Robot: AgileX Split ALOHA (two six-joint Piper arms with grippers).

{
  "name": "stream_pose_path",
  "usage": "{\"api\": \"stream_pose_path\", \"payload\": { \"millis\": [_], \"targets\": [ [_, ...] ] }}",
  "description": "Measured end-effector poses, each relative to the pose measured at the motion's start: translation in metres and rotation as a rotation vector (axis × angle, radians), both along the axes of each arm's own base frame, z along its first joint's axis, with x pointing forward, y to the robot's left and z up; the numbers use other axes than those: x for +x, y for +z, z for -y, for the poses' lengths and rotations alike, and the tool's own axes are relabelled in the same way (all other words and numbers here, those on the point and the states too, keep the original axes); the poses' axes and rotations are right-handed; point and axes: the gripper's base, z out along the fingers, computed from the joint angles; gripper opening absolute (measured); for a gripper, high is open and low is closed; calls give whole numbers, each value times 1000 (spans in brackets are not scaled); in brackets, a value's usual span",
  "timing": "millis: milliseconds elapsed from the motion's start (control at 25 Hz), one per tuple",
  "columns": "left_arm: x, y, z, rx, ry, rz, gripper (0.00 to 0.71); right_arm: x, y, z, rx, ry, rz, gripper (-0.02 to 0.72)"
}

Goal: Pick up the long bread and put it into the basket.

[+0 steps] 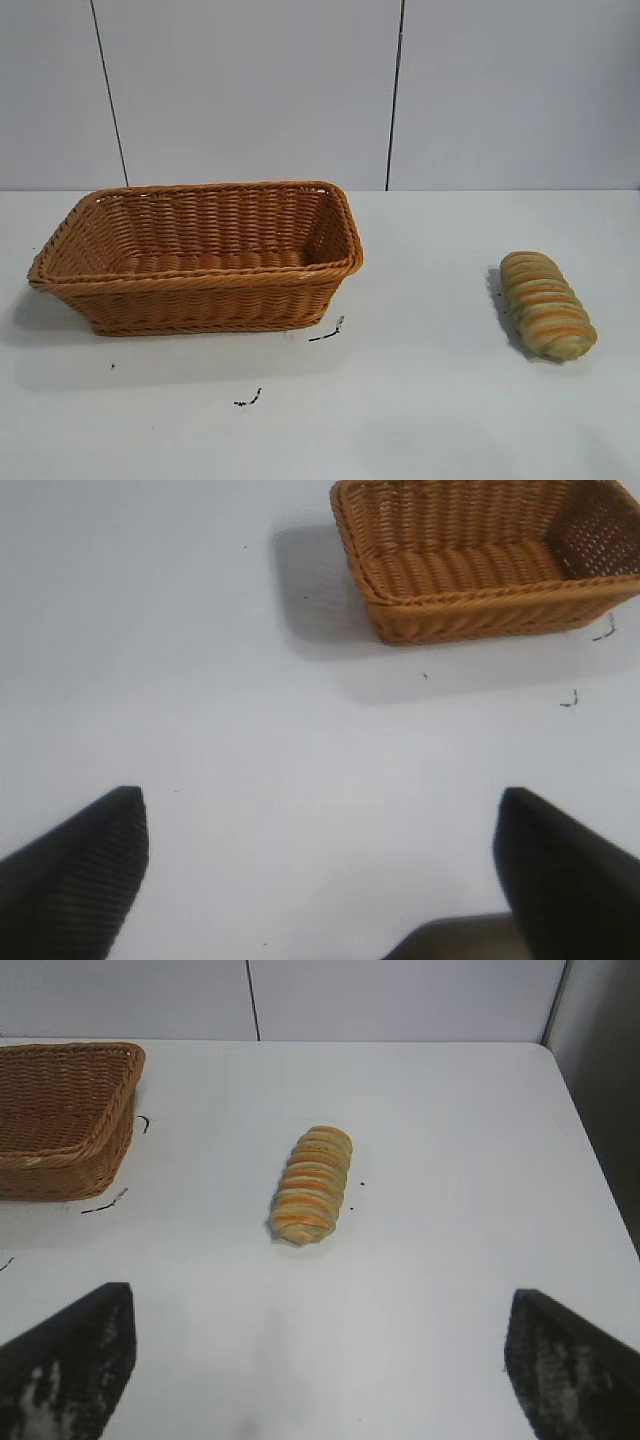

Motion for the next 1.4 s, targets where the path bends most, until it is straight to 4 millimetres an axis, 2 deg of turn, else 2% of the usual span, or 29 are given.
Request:
{"api": "stream_pose_path", "payload": {
  "millis": [480,560,680,840,1000,1240,1400],
  "targets": [
    [0,0,0,0,0,0,692,0,0,0,0,0,0,689],
    [0,0,0,0,0,0,692,3,1,0,-1,0,-25,689],
    [0,0,0,0,0,0,692,18,8,0,-3,0,-118,689],
    [0,0,0,0,0,0,692,54,28,-1,-6,0,-260,689],
    [0,0,0,0,0,0,692,104,39,-3,2,5,-420,689],
    [0,0,0,0,0,0,692,190,31,-6,0,7,-654,689],
    [0,0,0,0,0,0,692,247,12,-7,-3,6,-785,689]
  ]
}}
